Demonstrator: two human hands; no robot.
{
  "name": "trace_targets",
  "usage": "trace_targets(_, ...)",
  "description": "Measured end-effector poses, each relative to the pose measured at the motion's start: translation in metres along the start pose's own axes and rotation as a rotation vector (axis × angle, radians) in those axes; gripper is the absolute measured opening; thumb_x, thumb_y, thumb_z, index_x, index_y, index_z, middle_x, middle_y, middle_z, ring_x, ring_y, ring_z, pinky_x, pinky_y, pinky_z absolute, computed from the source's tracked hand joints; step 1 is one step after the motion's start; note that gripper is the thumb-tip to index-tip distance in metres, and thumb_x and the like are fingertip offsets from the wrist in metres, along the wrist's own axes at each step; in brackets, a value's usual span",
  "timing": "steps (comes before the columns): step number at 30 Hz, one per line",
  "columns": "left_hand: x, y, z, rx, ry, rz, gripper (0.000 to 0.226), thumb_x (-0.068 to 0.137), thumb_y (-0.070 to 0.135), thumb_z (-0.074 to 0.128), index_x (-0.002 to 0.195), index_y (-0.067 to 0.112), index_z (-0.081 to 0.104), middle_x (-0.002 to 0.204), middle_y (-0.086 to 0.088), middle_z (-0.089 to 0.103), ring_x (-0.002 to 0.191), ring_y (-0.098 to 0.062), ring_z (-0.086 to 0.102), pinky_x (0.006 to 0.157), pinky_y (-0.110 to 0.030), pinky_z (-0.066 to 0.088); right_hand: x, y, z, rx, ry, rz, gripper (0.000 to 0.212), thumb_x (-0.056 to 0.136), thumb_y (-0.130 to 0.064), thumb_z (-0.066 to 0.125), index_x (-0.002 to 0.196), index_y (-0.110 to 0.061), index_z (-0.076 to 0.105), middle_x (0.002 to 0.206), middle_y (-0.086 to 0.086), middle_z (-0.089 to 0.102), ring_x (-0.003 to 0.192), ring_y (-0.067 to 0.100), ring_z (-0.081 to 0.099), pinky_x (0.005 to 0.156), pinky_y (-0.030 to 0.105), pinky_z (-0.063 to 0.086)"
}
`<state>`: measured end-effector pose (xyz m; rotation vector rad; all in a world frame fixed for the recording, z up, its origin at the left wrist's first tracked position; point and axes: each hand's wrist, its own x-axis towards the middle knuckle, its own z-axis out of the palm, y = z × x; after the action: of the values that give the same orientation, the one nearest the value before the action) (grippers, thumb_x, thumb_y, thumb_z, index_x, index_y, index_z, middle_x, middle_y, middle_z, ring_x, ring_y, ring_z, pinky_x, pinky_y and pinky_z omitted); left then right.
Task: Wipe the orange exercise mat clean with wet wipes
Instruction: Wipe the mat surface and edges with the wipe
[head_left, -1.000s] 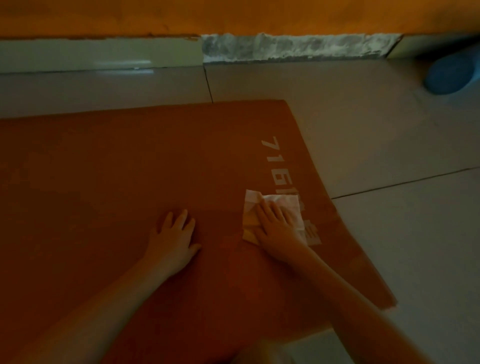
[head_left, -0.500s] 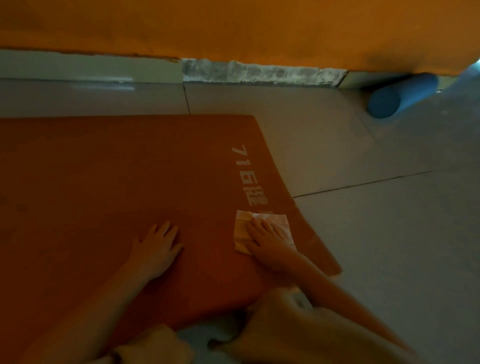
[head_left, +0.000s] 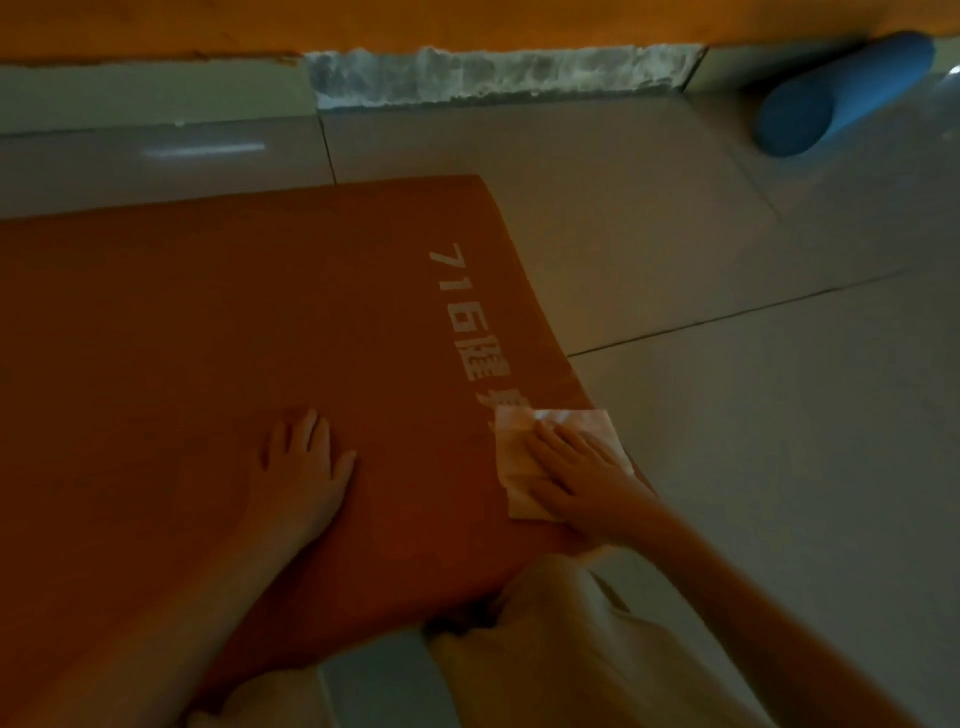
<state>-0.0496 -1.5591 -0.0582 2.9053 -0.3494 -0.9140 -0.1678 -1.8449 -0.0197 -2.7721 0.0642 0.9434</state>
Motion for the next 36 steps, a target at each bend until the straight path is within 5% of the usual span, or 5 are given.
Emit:
trace_targets(9,0.001,-0.003,0.008,-0.011,0.047,0.049,0.06,0.102,0.049,0.016,0.155,0.023,0.005,0.162,0.005,-0.005,0.149,-0.018,-0.007,0.12,-0.044,0.003,-0.032,0.007,0.022,-0.002,0.09,-0.016,0.085,0.077,-0.071,-0.022,0.147,-0.023,-0.013,0.152,-0.006,-0.02,0.139,0.013,-0.023,0.115,0.033,-0.015)
trace_targets(15,0.003,-0.003,0.009,-0.002,0.076,0.045,0.06,0.102,0.048,0.018,0.155,0.022,0.009,0.162,0.004,0.0,0.149,-0.019,-0.003,0.12,-0.043,0.004,-0.002,0.038,0.03,-0.11,0.046,-0.004,0.052,0.099,-0.032,0.02,0.13,0.003,0.042,0.131,0.031,0.052,0.12,0.051,0.049,0.083,0.064,0.05)
trace_targets(21,0.001,-0.002,0.001,0.01,0.067,0.051,0.058,0.103,0.046,0.022,0.154,0.022,0.014,0.162,0.003,0.005,0.149,-0.02,0.003,0.12,-0.043,0.008,0.021,0.028,0.016,-0.137,0.109,0.01,0.116,0.059,-0.067,-0.044,0.153,-0.011,-0.004,0.158,0.009,-0.014,0.144,0.028,-0.018,0.119,0.046,-0.006)
trace_targets(26,0.002,-0.002,-0.003,0.013,0.058,0.055,0.058,0.102,0.047,0.023,0.154,0.023,0.015,0.161,0.005,0.007,0.148,-0.02,0.004,0.12,-0.043,0.011,0.0,0.022,0.009,0.033,0.079,-0.069,0.071,0.084,-0.067,-0.015,0.138,-0.022,-0.024,0.146,-0.006,-0.029,0.131,0.009,-0.031,0.104,0.023,-0.024)
trace_targets(36,-0.001,0.0,-0.007,0.0,0.052,0.074,0.057,0.102,0.045,0.026,0.154,0.021,0.017,0.16,0.003,0.01,0.148,-0.02,0.006,0.12,-0.042,0.011,0.093,-0.018,-0.018,0.033,0.136,-0.084,0.059,0.104,-0.041,0.015,0.154,-0.015,-0.001,0.161,0.005,-0.011,0.147,0.022,-0.01,0.117,0.042,-0.006)
